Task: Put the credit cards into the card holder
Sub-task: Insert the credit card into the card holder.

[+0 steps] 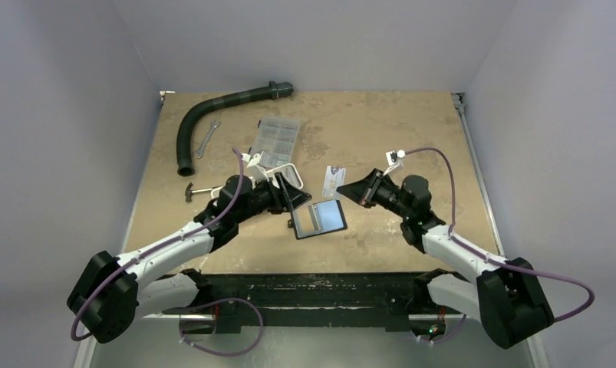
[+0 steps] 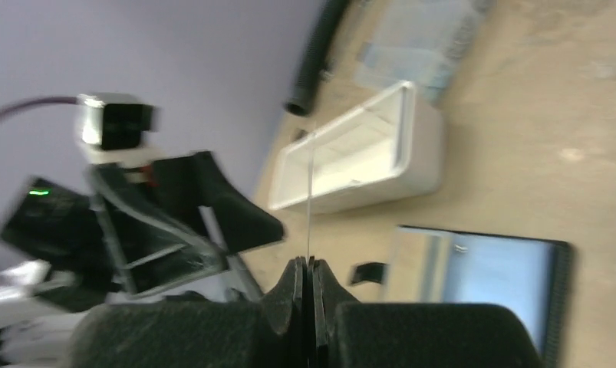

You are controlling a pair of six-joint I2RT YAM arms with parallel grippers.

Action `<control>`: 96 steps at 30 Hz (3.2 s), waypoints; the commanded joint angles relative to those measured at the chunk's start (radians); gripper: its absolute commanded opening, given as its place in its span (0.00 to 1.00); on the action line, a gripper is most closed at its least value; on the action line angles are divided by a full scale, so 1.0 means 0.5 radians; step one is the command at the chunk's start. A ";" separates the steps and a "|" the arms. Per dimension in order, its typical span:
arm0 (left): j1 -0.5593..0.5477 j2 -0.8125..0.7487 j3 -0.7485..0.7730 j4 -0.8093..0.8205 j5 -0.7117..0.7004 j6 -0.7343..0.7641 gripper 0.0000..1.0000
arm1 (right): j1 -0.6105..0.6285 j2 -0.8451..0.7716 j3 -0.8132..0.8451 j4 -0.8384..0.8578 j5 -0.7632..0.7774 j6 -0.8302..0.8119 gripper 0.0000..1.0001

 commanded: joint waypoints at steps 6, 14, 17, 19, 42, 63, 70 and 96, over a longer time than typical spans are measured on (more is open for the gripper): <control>-0.010 0.251 0.343 -0.690 -0.052 0.389 0.49 | -0.038 0.456 0.708 -1.783 -0.145 -1.234 0.00; -0.161 0.638 0.365 -0.435 0.074 0.357 0.22 | -0.038 0.501 0.525 -1.218 -0.401 -0.955 0.00; -0.169 0.684 0.360 -0.445 0.073 0.369 0.20 | -0.036 0.624 0.494 -1.051 -0.485 -0.892 0.00; -0.167 0.740 0.383 -0.520 0.055 0.402 0.17 | -0.038 0.698 0.454 -0.916 -0.539 -0.837 0.00; -0.167 0.740 0.292 -0.843 -0.244 0.443 0.07 | -0.046 0.952 0.425 -0.622 -0.509 -0.771 0.00; -0.167 0.704 0.262 -0.843 -0.241 0.447 0.06 | -0.088 0.980 0.423 -0.655 -0.441 -0.807 0.00; -0.167 0.701 0.257 -0.837 -0.241 0.442 0.06 | -0.093 0.985 0.434 -0.669 -0.458 -0.814 0.00; -0.167 0.694 0.258 -0.818 -0.216 0.423 0.05 | 0.002 1.149 0.401 -0.499 -0.511 -0.734 0.00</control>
